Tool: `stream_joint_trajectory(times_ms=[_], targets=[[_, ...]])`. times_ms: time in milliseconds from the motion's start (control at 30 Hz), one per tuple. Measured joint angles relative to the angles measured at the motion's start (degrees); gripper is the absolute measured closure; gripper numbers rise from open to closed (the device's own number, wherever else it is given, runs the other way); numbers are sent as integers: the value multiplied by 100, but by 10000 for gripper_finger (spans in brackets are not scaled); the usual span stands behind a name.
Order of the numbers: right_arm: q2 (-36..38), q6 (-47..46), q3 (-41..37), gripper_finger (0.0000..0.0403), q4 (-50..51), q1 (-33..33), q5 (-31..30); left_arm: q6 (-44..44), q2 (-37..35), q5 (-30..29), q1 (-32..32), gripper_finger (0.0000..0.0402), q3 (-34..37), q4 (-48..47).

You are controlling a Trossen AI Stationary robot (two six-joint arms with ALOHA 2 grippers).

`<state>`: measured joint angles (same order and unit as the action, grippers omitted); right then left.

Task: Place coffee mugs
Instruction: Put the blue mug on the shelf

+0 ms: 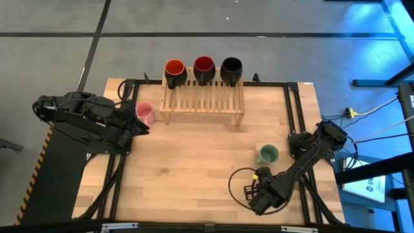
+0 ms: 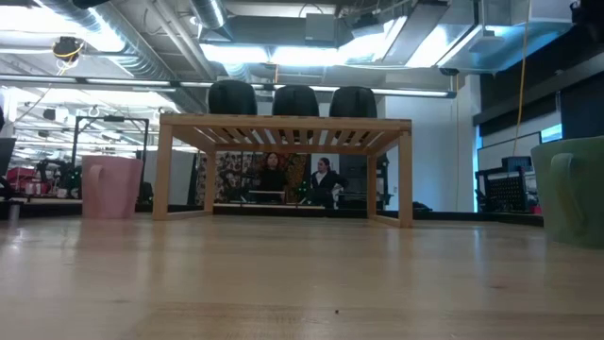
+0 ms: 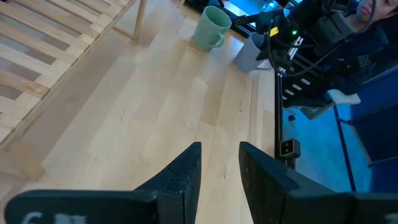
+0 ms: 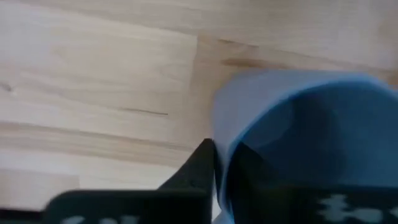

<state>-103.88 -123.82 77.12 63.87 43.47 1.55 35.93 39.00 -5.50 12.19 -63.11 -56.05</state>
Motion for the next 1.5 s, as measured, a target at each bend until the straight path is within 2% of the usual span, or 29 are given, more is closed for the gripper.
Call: stream_joint_trajectory(times_ms=[133,333,567,733,1000,1300,1500], targets=[[-11,518,110,390,-238,1,-97,-1,0,0,-1,299,0,-1],[-54,2224,715,396,-725,-203,-916,0,0,0,0,299,0,0],[-551,4625,1353,398,-545,-1086,-1008,3,0,-2,0,299,0,0],[-924,5687,1547,399,-471,-1709,-703,9,0,-19,-1,299,0,0],[-977,6149,1580,400,-381,-2346,-600,104,0,-253,0,299,0,0],[-1095,6473,1453,398,-411,-2524,-601,104,0,-254,-2,299,0,-2],[-1140,6252,1430,354,-435,-2517,-504,103,0,-254,-2,299,0,-2]])
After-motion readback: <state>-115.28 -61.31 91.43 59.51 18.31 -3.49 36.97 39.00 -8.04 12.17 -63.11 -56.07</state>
